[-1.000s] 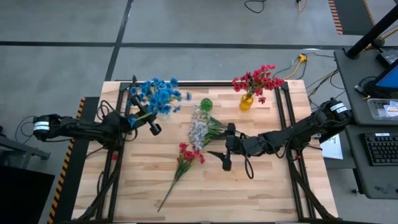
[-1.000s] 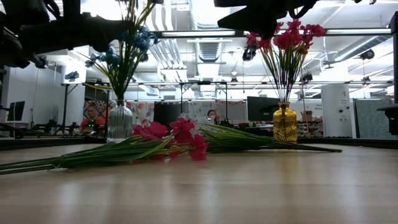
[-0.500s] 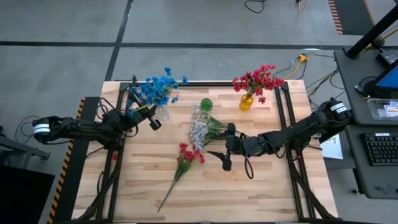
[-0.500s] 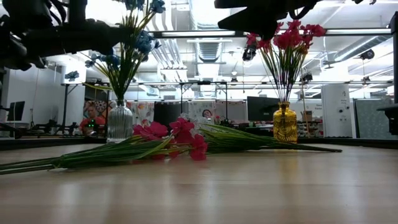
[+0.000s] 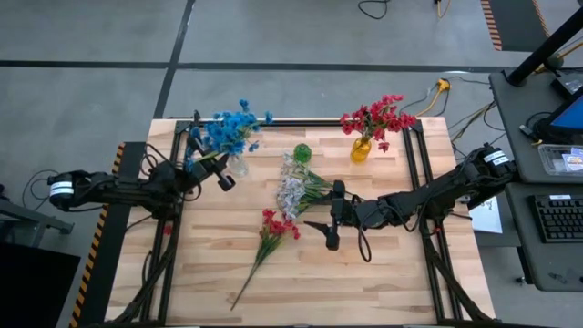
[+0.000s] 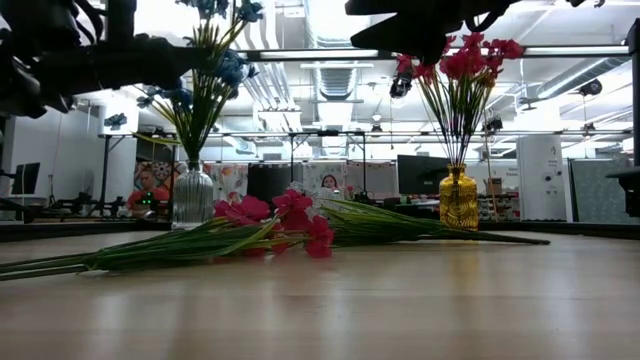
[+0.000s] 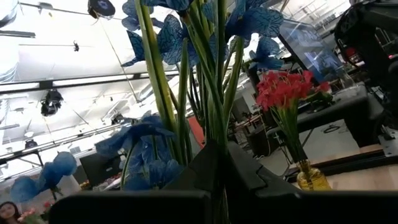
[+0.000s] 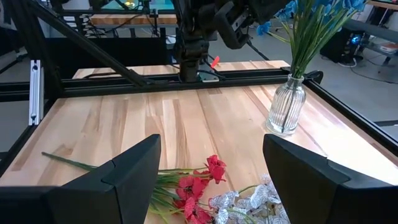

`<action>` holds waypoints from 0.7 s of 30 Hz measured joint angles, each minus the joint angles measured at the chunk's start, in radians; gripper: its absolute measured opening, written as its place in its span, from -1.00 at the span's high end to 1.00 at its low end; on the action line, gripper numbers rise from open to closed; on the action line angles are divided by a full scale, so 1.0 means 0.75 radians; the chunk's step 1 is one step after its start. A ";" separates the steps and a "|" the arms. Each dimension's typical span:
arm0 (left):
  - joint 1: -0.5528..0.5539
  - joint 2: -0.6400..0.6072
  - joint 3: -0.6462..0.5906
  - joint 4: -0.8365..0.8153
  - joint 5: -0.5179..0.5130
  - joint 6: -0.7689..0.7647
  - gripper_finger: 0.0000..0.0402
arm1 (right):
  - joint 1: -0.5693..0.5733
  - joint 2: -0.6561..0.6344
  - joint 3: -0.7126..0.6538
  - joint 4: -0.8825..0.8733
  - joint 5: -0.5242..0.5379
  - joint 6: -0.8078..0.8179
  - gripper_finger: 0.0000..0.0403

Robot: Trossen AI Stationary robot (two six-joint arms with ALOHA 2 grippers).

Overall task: Sort flowers into vase by color
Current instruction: Put the blue flowers into the transparent vase

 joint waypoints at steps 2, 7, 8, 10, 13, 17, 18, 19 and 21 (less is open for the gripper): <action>0.000 0.001 -0.018 0.036 0.000 0.000 1.00 | 0.000 0.000 0.000 0.000 0.000 0.001 -0.37; 0.003 0.001 -0.075 0.164 -0.001 -0.019 1.00 | 0.000 0.000 0.000 0.000 0.000 -0.001 -0.37; 0.003 0.001 -0.081 0.167 -0.007 -0.024 1.00 | 0.000 0.000 0.000 0.000 0.000 -0.001 -0.37; 0.006 0.001 -0.082 0.167 -0.011 -0.042 1.00 | 0.000 0.000 0.000 0.001 0.001 -0.001 -0.37; 0.012 0.007 -0.081 0.154 -0.015 -0.056 1.00 | -0.007 0.000 0.000 0.001 0.001 0.003 -0.37; 0.018 0.028 -0.075 0.164 -0.038 -0.072 1.00 | -0.014 0.000 0.000 0.002 0.001 0.003 -0.37; 0.018 0.035 -0.072 0.175 -0.039 -0.079 1.00 | -0.015 0.000 0.000 0.002 0.001 0.003 -0.37; 0.018 0.042 -0.070 0.190 -0.038 -0.082 1.00 | -0.015 0.000 0.000 0.002 0.001 0.003 -0.37; 0.017 0.059 -0.060 0.223 -0.037 -0.085 1.00 | -0.017 0.000 0.000 0.002 0.001 0.003 -0.37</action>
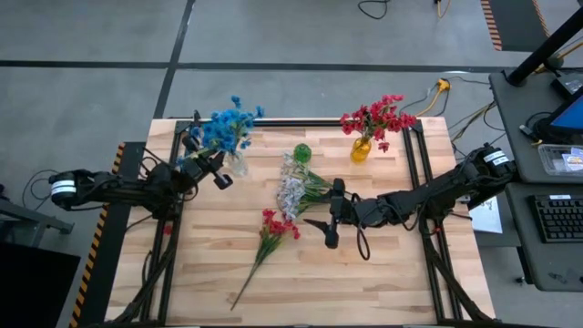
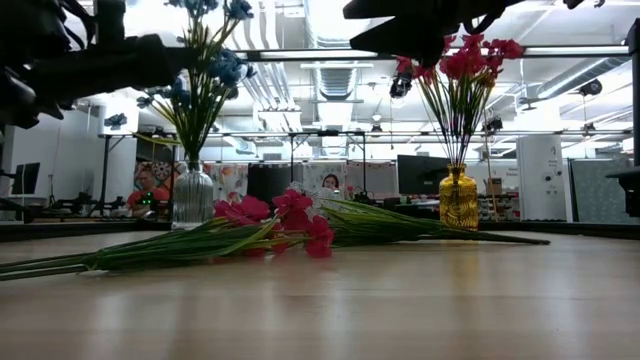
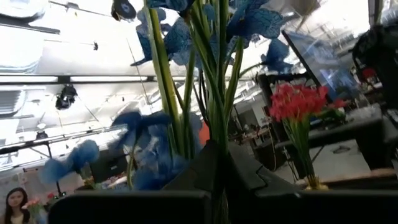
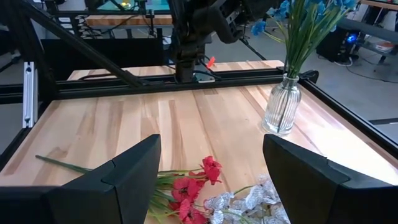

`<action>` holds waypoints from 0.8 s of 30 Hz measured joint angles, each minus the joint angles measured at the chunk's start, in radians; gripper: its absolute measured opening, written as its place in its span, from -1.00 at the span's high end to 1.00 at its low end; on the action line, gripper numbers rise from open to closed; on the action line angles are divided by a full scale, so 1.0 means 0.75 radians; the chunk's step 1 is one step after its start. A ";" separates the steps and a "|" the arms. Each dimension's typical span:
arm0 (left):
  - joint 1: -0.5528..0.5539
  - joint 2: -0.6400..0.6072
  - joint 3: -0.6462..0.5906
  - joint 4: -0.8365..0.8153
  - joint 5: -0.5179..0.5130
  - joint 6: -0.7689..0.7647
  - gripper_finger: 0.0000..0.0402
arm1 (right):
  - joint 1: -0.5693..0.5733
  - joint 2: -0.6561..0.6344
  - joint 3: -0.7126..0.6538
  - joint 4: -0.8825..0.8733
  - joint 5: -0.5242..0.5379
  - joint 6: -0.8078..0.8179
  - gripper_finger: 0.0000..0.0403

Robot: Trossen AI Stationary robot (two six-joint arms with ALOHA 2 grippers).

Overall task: Sort flowers into vase by color
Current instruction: Put the blue flowers into the transparent vase

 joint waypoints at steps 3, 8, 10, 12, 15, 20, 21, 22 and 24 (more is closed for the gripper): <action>0.001 0.025 0.023 0.004 0.000 0.002 1.00 | -0.003 0.000 0.000 0.000 0.000 0.000 -0.37; 0.016 0.093 0.062 0.016 0.000 -0.004 1.00 | -0.003 0.000 0.000 -0.001 0.000 0.000 -0.37; 0.031 0.129 0.062 0.053 0.000 -0.020 1.00 | -0.003 0.000 -0.001 -0.001 -0.001 0.000 -0.37; 0.048 0.166 0.060 0.112 -0.001 -0.036 1.00 | -0.003 0.000 -0.003 -0.004 -0.001 0.001 -0.37; 0.066 0.221 0.061 0.195 0.001 -0.051 1.00 | -0.003 0.000 -0.006 -0.005 -0.001 0.000 -0.37; 0.084 0.276 0.082 0.192 0.001 -0.075 1.00 | -0.003 0.000 -0.008 -0.006 -0.001 0.000 -0.37; 0.085 0.288 0.088 0.186 0.001 -0.076 1.00 | -0.003 0.000 -0.009 -0.006 -0.001 0.000 -0.37; 0.087 0.299 0.095 0.187 0.002 -0.076 1.00 | -0.003 0.000 -0.009 -0.006 -0.001 0.000 -0.37; 0.087 0.319 0.114 0.190 0.014 -0.076 1.00 | -0.003 0.000 -0.009 -0.006 -0.001 -0.002 -0.37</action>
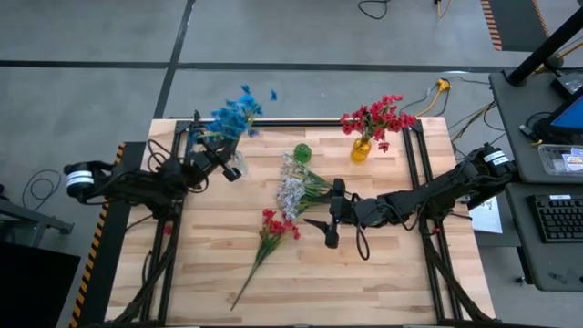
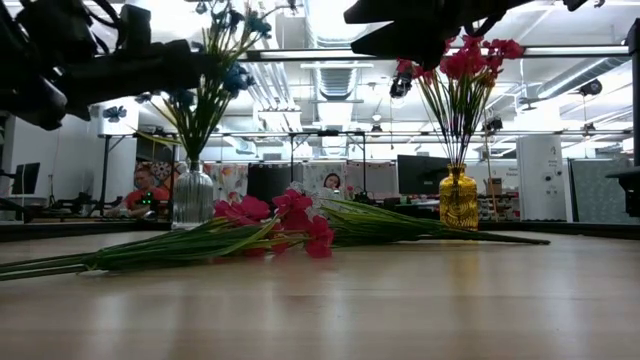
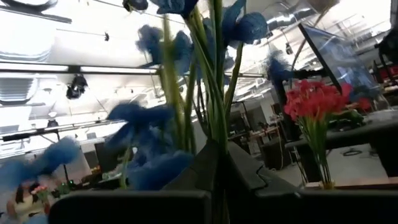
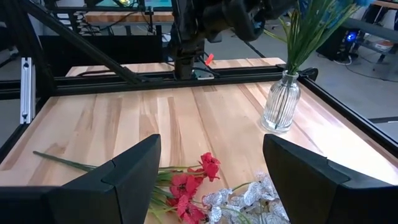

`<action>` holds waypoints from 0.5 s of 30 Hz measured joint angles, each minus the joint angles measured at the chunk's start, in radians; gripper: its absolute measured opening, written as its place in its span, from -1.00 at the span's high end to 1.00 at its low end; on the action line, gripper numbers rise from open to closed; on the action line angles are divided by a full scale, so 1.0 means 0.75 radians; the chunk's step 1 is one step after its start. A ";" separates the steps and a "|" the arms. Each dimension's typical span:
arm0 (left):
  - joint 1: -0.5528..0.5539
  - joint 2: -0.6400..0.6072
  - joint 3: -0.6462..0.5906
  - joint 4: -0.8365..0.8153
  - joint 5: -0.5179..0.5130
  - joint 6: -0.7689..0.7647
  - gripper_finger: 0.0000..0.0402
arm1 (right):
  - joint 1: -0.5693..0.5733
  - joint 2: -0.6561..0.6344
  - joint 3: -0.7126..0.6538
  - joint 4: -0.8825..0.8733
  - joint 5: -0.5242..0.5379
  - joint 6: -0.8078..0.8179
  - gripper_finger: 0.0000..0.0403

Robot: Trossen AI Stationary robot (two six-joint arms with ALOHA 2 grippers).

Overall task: Sort flowers into vase by color
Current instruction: Put the blue flowers into the transparent vase

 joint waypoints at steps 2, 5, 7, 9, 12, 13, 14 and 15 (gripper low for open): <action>0.000 0.015 0.021 -0.003 0.024 0.001 1.00 | -0.001 0.000 0.000 -0.001 0.000 -0.001 -0.37; 0.006 0.025 0.052 -0.001 0.047 0.003 1.00 | -0.003 0.000 0.000 -0.001 0.000 -0.010 -0.37; 0.008 0.023 0.062 0.000 0.047 0.007 1.00 | -0.003 0.000 0.000 -0.001 0.000 -0.010 -0.37; 0.008 0.015 0.062 -0.001 0.047 0.017 1.00 | -0.003 0.000 0.000 -0.001 0.000 -0.010 -0.37; 0.012 0.009 0.057 0.000 0.047 0.030 1.00 | -0.003 0.000 0.000 -0.001 0.000 -0.010 -0.37; 0.014 0.010 0.055 -0.001 0.047 0.035 1.00 | -0.003 0.000 0.000 -0.001 0.000 -0.010 -0.37; 0.017 0.010 0.052 -0.001 0.047 0.039 1.00 | -0.003 0.000 0.000 -0.001 0.000 -0.011 -0.37; 0.018 0.011 0.051 -0.001 0.048 0.041 1.00 | -0.003 0.000 0.000 -0.001 0.000 -0.012 -0.37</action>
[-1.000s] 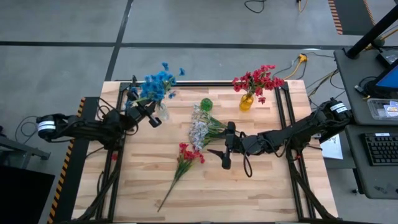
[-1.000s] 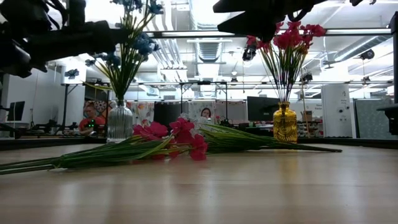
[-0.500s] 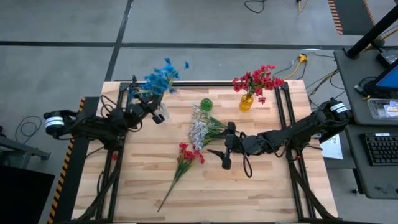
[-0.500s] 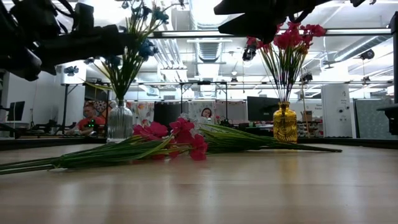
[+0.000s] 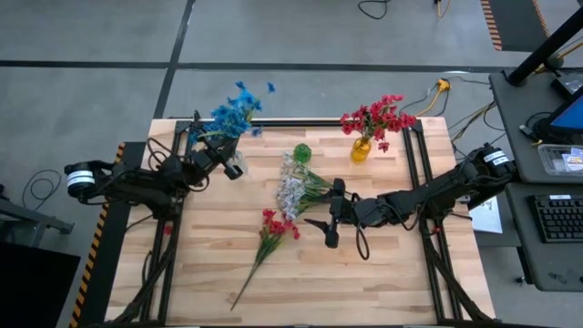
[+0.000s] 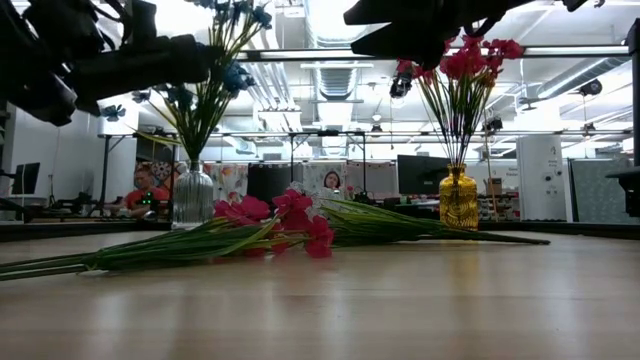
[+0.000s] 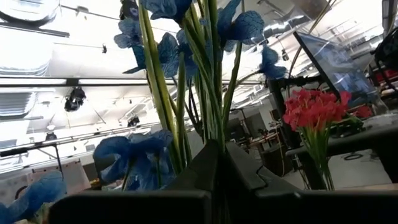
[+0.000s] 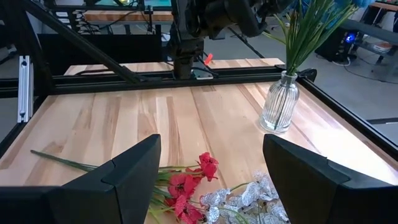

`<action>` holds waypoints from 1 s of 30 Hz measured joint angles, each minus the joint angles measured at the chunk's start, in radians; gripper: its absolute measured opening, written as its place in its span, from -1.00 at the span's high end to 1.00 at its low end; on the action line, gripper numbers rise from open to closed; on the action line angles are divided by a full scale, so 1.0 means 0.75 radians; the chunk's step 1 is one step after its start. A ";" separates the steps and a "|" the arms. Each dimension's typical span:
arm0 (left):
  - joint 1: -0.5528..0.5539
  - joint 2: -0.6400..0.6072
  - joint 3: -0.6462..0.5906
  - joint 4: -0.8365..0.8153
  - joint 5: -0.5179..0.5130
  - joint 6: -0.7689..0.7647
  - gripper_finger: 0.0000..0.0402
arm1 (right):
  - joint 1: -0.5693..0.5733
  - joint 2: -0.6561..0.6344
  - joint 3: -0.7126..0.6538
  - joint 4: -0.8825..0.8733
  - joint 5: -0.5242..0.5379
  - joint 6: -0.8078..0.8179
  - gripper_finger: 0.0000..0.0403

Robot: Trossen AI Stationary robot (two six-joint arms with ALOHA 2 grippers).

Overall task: Sort flowers into vase by color
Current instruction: Put the blue flowers into the transparent vase

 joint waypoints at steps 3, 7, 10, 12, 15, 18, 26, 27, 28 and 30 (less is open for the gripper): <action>0.002 0.000 -0.009 0.001 0.001 0.001 1.00 | 0.000 0.000 0.000 0.000 0.000 0.000 -0.37; 0.002 0.000 -0.036 0.000 0.008 0.001 1.00 | 0.000 0.000 0.000 -0.002 0.000 0.000 -0.37; 0.002 -0.002 -0.052 0.000 0.011 0.001 1.00 | 0.000 0.000 0.000 -0.002 0.000 0.000 -0.37; 0.002 -0.004 -0.061 0.001 0.043 0.000 1.00 | 0.000 0.000 0.000 -0.002 0.000 0.000 -0.37; 0.002 -0.004 -0.068 0.000 0.070 -0.019 1.00 | 0.000 0.000 0.000 -0.002 0.000 0.002 -0.37; 0.002 -0.004 -0.070 0.001 0.070 -0.021 1.00 | 0.000 0.000 0.000 -0.002 0.000 0.004 -0.37; 0.002 -0.029 -0.070 0.000 0.024 -0.052 1.00 | 0.000 0.000 0.000 -0.002 0.000 0.004 -0.37; 0.002 -0.039 -0.070 -0.001 0.018 -0.052 1.00 | 0.000 0.000 0.000 -0.002 0.000 0.004 -0.37; 0.002 -0.051 -0.070 -0.002 0.019 -0.049 1.00 | 0.000 0.000 0.000 -0.002 0.000 0.005 -0.37; 0.001 -0.081 -0.070 -0.001 0.021 -0.044 1.00 | 0.000 0.000 0.000 -0.002 0.000 0.014 -0.37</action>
